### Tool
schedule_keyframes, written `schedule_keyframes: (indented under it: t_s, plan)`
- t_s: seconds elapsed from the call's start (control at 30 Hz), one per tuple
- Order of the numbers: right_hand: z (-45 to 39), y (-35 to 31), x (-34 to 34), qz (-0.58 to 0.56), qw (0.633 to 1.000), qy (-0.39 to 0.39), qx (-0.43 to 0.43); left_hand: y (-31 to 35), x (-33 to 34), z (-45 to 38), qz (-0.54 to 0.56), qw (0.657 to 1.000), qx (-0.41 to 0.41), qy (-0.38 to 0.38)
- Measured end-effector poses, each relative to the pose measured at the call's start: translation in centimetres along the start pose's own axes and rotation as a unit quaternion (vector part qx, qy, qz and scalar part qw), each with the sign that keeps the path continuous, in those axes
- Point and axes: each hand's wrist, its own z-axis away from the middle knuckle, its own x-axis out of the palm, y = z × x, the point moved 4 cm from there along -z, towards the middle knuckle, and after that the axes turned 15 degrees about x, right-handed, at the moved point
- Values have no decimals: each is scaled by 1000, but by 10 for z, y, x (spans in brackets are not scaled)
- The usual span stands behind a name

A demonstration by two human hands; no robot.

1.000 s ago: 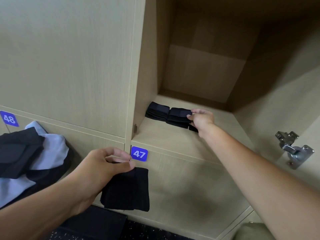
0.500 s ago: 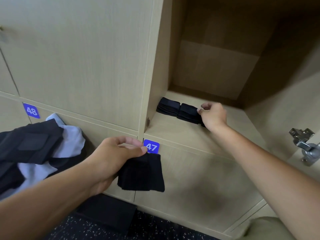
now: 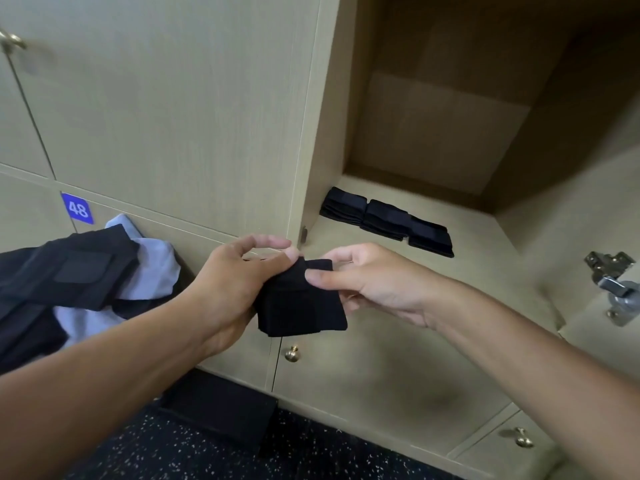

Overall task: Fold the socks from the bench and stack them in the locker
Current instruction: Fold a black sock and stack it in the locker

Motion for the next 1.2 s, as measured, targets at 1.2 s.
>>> schedule_keyframes:
  t_s: [1.2]
  plan:
    - [7,4,-55,142,961,175,-163,-13,12,-18,-224,970,64,-65]
